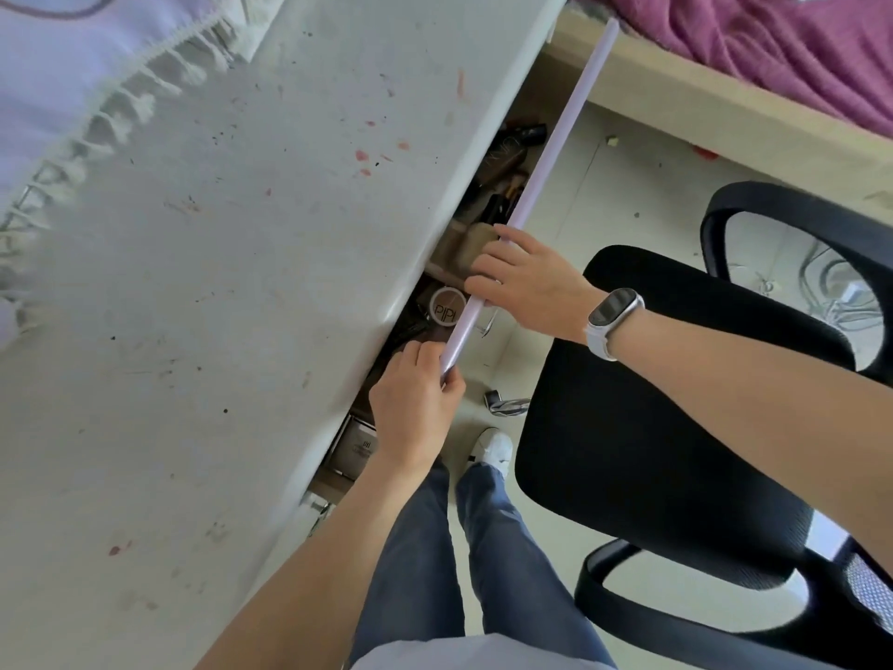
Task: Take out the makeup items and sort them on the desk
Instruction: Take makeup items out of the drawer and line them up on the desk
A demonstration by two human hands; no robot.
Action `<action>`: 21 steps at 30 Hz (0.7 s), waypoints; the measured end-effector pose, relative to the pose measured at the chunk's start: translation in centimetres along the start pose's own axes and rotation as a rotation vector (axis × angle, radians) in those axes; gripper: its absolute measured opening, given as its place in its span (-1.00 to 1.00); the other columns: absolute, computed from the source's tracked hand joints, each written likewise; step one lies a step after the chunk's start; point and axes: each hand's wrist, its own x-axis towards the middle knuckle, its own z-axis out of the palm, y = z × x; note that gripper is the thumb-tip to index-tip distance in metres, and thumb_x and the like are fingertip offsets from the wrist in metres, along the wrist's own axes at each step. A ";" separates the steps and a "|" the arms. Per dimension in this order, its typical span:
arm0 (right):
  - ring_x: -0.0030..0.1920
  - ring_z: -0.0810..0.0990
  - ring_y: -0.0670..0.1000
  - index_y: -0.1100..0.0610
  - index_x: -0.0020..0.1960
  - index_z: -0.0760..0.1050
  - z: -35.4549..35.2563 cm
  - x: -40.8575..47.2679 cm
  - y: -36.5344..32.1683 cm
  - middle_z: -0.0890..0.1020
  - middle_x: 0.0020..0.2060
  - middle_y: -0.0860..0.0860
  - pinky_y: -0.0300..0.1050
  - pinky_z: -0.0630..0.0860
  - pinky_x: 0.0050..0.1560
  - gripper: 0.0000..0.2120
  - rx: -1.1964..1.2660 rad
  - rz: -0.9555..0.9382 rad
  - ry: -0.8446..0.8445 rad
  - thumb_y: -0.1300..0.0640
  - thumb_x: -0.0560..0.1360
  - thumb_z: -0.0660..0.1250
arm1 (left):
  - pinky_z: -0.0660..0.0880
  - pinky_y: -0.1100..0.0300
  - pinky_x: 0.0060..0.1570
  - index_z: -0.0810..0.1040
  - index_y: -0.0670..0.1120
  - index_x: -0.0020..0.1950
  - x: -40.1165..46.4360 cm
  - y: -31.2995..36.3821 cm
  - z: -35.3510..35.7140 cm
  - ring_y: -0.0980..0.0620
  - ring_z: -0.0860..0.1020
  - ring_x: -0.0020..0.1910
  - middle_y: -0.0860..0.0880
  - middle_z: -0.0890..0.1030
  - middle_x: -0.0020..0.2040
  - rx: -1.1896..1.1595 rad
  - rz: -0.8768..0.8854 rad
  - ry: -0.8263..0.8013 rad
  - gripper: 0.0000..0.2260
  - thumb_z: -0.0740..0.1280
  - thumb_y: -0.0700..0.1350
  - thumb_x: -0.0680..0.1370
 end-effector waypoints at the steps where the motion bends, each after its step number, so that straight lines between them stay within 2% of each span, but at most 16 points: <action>1: -0.07 0.62 0.05 0.08 -0.09 0.57 -0.1 0.1 0.1 0.62 -0.16 0.00 0.05 0.43 0.27 -0.84 0.004 -0.020 0.011 0.27 0.37 0.35 | 0.21 0.33 -0.50 0.56 -0.18 -0.23 0.0 0.1 -0.1 0.00 0.44 -0.47 -0.06 0.50 -0.40 0.000 0.006 0.008 -0.85 0.49 -0.25 0.27; 7: -0.09 0.61 0.03 0.08 -0.09 0.58 -0.2 -1.4 0.6 0.61 -0.18 -0.02 -0.04 0.45 0.24 -0.73 0.014 -0.041 0.010 0.31 0.43 0.13 | 0.19 0.35 -0.51 0.57 -0.17 -0.24 -0.5 0.9 0.5 0.02 0.43 -0.50 -0.04 0.49 -0.41 -0.040 0.021 0.003 -0.82 0.50 -0.25 0.23; 15: -0.10 0.60 0.07 0.11 -0.09 0.55 0.3 -4.3 0.4 0.60 -0.18 0.01 -0.04 0.47 0.19 -0.80 0.062 -0.017 -0.058 0.34 0.36 0.31 | 0.26 0.35 -0.55 0.55 -0.15 -0.27 -1.7 2.2 2.0 0.02 0.46 -0.48 -0.03 0.49 -0.41 -0.057 0.057 -0.077 -0.82 0.50 -0.22 0.22; 21: -0.13 0.58 0.06 0.09 -0.12 0.53 1.4 -5.5 -0.2 0.58 -0.20 -0.02 -0.05 0.45 0.18 -0.77 0.061 0.004 -0.137 0.34 0.38 0.20 | 0.38 0.30 -0.60 0.55 -0.16 -0.26 -2.1 2.5 3.3 0.03 0.48 -0.46 -0.04 0.50 -0.39 -0.036 0.093 -0.123 -0.82 0.51 -0.19 0.24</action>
